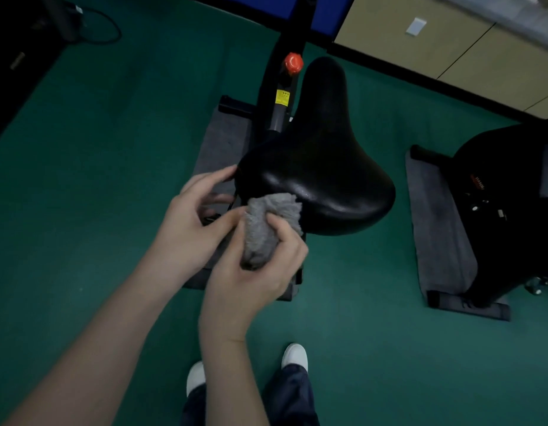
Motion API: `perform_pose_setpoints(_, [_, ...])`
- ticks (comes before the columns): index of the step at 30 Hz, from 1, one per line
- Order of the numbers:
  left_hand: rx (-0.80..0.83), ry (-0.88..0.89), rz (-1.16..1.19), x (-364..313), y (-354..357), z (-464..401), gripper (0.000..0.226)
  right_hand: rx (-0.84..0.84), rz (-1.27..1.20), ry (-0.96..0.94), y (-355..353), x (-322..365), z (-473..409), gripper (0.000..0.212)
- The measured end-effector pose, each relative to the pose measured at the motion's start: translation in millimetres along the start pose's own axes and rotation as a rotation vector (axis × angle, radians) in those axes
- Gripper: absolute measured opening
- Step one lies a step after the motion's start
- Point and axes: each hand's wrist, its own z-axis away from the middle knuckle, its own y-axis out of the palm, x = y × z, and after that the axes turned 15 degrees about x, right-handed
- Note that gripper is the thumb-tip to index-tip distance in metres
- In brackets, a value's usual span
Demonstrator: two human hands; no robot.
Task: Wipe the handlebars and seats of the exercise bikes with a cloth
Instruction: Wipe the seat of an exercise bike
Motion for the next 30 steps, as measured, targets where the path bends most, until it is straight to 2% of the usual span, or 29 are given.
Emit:
perform_pose_setpoints(6, [-0.013, -0.006, -0.046, -5, -8, 10, 0.038, 0.051, -0.057, 0.064, -7, 26, -3, 0.038])
perform_pose_setpoints(12, [0.006, -0.008, -0.152, -30, 3, 20, 0.039, 0.115, 0.017, 0.071, -64, 41, -23, 0.039])
perform_pose_setpoints(16, [0.025, -0.026, -0.221, -51, 14, 32, 0.039, 0.185, 0.039, 0.107, -119, 51, -55, 0.032])
perform_pose_setpoints(21, [0.102, -0.103, -0.421, -76, 49, 60, 0.044, 0.297, 0.094, 0.153, -207, 60, -92, 0.030])
perform_pose_setpoints(30, [0.363, -0.051, -0.872, -133, 185, 65, 0.056, 0.334, 0.083, 0.285, -376, 50, -131, 0.034])
